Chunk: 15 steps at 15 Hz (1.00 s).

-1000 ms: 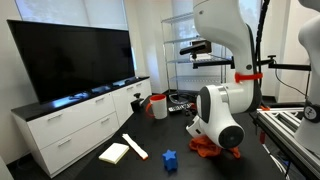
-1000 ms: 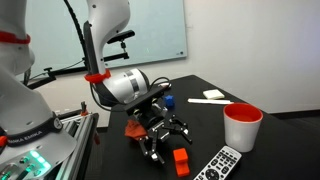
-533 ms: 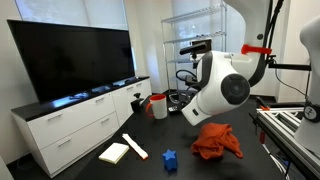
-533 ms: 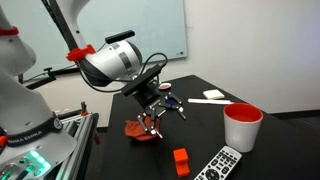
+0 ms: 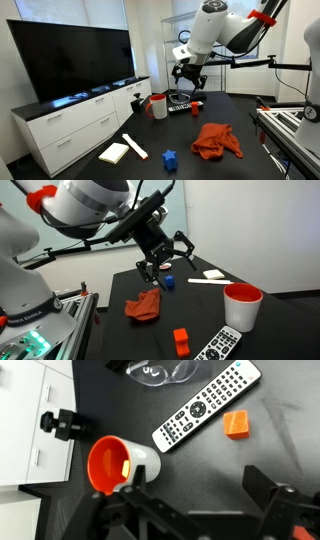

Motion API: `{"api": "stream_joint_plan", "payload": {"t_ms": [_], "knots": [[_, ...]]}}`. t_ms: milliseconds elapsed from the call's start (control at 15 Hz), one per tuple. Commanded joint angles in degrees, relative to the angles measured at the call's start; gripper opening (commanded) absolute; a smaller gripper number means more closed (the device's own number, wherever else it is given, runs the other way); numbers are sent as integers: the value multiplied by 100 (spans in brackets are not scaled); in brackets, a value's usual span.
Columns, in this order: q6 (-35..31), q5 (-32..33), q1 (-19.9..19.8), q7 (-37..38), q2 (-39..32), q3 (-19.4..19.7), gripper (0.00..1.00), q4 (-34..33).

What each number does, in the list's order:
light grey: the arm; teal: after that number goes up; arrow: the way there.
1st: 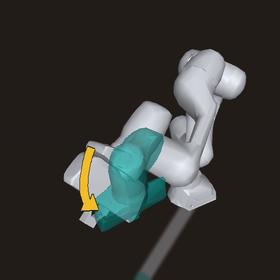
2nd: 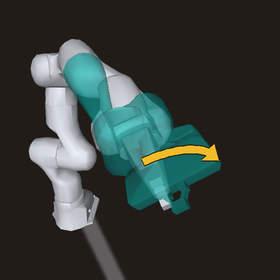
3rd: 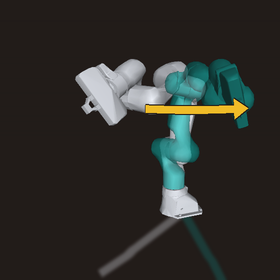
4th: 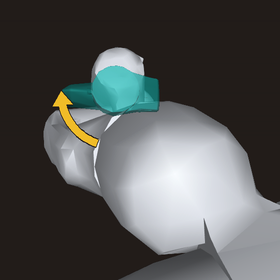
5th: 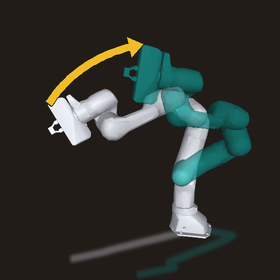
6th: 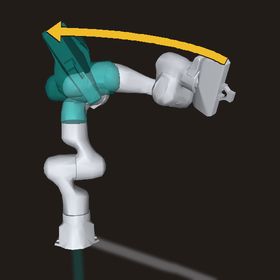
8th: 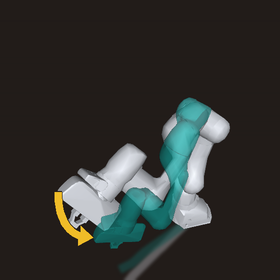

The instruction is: Put the orange block upright

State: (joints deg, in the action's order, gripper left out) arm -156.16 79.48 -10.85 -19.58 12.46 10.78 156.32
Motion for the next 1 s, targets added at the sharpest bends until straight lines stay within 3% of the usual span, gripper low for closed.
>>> {"api": "stream_joint_plan", "payload": {"t_ms": [0,133,333,400,467,533,600,733,867,933], "knots": [[-189,-1589,364,-1394,317,832,100,235],[34,-2493,1006,-1912,248,1390,100,151],[552,-3862,2332,-2586,505,2379,100,142],[982,-4328,2780,-2790,834,2665,100,132],[1550,-4795,3002,-2974,1273,2635,100,122],[1864,-5019,2801,-3032,1449,2286,100,33],[1032,-4893,2031,-2792,559,1597,100,71],[1544,-5234,2135,-2978,1003,1555,100,26],[1638,-5281,2147,-3041,1161,1593,100,95],[1772,-4905,2703,-2721,1306,2181,100,89]]}}
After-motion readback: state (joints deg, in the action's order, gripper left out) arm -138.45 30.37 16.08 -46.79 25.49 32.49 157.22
